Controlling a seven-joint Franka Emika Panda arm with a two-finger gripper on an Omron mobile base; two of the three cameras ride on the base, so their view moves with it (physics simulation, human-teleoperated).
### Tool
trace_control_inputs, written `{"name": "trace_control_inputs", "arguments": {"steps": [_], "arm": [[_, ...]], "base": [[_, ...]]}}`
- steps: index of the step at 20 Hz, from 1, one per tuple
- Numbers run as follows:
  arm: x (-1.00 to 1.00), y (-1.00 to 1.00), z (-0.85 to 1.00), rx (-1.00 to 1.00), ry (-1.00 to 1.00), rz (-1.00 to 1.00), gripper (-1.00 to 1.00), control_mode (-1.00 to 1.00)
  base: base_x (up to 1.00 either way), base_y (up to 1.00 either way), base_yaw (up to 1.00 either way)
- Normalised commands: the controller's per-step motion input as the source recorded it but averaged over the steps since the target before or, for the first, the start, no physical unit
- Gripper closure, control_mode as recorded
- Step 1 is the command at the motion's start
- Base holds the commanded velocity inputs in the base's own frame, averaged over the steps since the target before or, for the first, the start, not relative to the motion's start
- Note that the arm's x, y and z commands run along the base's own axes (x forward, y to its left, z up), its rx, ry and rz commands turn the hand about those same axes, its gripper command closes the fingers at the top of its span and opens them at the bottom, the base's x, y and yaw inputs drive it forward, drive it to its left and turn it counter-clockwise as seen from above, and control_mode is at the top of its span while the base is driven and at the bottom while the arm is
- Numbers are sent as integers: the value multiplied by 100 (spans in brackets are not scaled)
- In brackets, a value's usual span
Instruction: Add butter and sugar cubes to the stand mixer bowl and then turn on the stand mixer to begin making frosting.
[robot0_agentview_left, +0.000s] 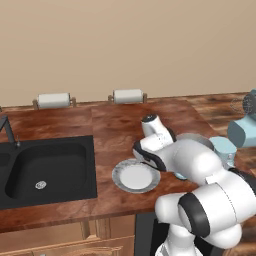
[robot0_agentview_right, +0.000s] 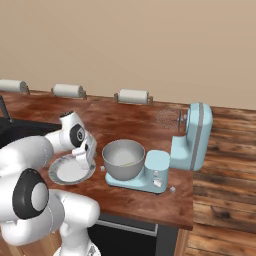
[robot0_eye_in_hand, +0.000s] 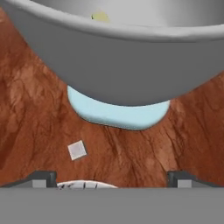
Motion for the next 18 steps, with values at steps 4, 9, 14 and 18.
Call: {"name": "trace_control_inputs", "arguments": {"steps": [4, 9, 14, 18], "arm": [[25, 0, -14, -1, -3, -7, -100, -100], [23, 0, -10, 0, -2, -5, -100, -100], [16, 0, -12, 0, -3, -2, -100, -100], [1, 0, -14, 0, -2, -1, -100, -100]], "base": [[0, 0, 0], [0, 0, 0], [0, 0, 0], [0, 0, 0]]}}
